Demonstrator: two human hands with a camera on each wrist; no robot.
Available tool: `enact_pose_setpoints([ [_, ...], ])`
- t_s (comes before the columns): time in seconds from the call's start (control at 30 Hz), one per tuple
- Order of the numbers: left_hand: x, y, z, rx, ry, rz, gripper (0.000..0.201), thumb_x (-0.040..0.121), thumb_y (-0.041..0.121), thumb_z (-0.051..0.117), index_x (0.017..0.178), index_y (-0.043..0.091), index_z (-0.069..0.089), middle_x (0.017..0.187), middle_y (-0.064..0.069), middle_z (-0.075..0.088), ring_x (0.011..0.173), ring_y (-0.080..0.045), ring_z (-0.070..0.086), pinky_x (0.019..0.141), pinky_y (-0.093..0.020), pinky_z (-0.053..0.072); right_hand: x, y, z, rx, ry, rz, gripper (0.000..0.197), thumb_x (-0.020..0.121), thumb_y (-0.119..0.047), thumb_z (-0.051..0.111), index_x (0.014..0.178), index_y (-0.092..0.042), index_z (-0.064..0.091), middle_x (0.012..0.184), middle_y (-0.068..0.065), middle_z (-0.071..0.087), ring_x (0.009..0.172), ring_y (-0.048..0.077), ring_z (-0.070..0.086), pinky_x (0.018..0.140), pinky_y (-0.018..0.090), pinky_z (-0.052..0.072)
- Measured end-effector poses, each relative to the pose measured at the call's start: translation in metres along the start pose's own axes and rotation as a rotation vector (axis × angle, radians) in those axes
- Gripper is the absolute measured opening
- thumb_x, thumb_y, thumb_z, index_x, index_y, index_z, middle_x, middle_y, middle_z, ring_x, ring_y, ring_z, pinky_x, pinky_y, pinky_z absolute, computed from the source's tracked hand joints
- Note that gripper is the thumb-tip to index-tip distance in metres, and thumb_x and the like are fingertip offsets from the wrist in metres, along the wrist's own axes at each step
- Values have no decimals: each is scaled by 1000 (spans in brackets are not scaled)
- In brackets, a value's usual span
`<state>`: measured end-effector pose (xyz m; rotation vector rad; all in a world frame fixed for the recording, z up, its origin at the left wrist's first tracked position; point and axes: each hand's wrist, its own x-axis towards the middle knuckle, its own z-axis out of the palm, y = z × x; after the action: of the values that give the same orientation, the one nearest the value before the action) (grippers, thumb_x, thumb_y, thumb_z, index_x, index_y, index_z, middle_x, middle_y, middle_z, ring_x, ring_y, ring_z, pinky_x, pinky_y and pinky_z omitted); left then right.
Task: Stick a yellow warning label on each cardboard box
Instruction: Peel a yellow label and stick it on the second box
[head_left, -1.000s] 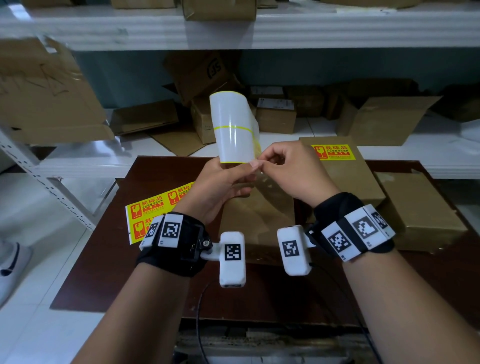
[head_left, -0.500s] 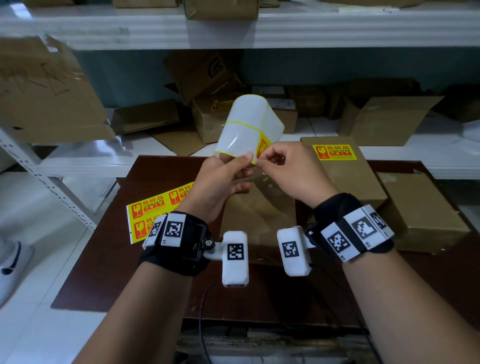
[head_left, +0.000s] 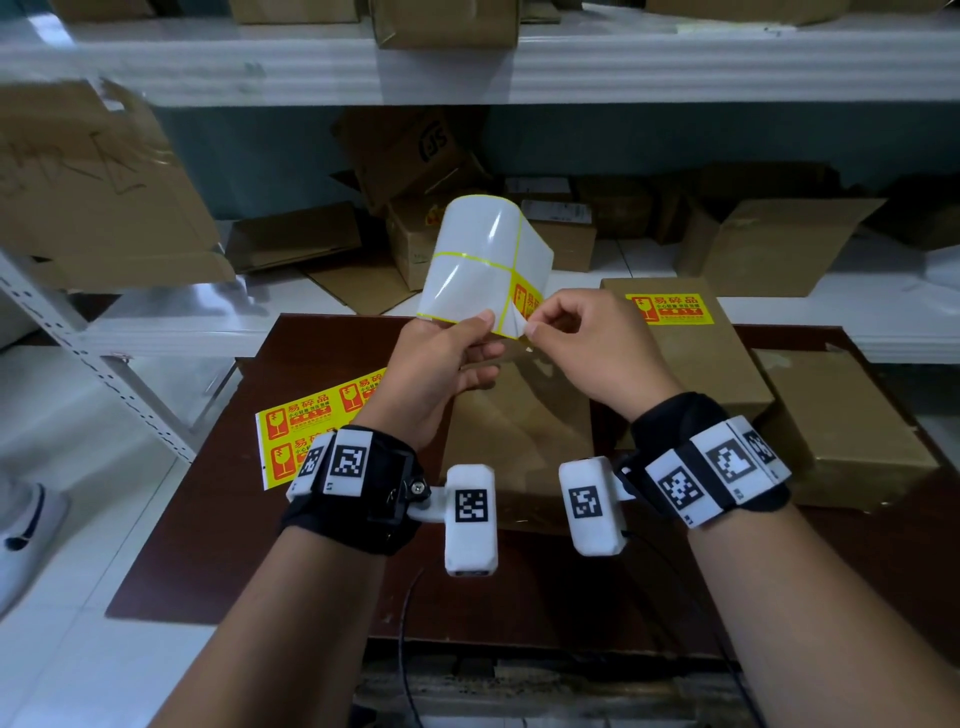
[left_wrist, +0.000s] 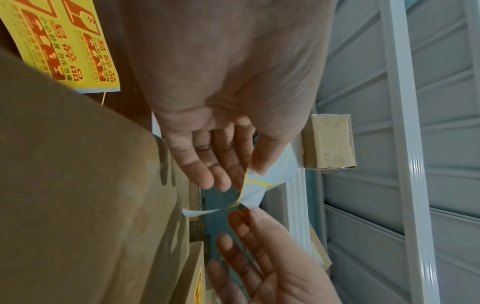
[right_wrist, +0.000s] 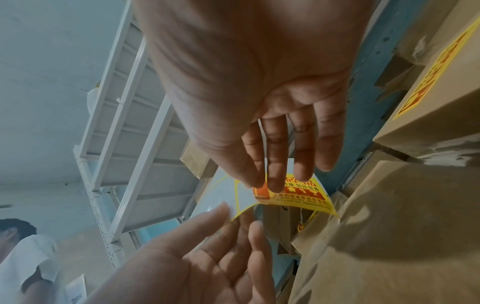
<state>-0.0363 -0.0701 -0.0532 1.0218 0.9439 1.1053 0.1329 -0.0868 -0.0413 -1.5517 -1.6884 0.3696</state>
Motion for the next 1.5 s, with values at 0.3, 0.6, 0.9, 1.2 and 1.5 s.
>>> enact_pose_setpoints([
  [0.3,-4,-3,9,59,-23,24,12,95,17,64,105,12,67,88,-3,70,76,-14,65,66,-30,50,-1,-3,5,32,-30,-23,5,87,-28,70,82,-30,72,78,-14,70,79,7,66,76,33,56],
  [0.6,1,-4,1,75,49,46,21,92,15,68,113,8,67,91,-4,72,76,-16,67,62,-27,52,-1,-4,2,117,-92,24,17,83,-36,72,97,-27,76,88,-14,74,87,3,69,87,36,58],
  [0.9,0,-3,2,127,-10,74,13,92,12,68,105,13,69,87,-2,71,78,-17,65,65,-30,51,2,-3,1,151,-24,102,15,88,-34,73,81,-20,75,79,-1,74,77,18,69,74,37,56],
  [1.2,2,-4,2,122,-13,56,19,91,14,68,111,13,67,88,-1,71,76,-15,67,65,-29,52,2,-4,0,152,-24,117,13,88,-22,69,76,-23,73,74,-6,72,69,7,63,65,25,48],
  [1.5,0,-4,2,59,-8,15,17,94,13,65,110,9,66,90,-7,69,80,-21,65,64,-28,53,0,-4,0,283,-19,199,11,87,-15,68,76,-13,71,78,8,74,79,29,71,78,54,59],
])
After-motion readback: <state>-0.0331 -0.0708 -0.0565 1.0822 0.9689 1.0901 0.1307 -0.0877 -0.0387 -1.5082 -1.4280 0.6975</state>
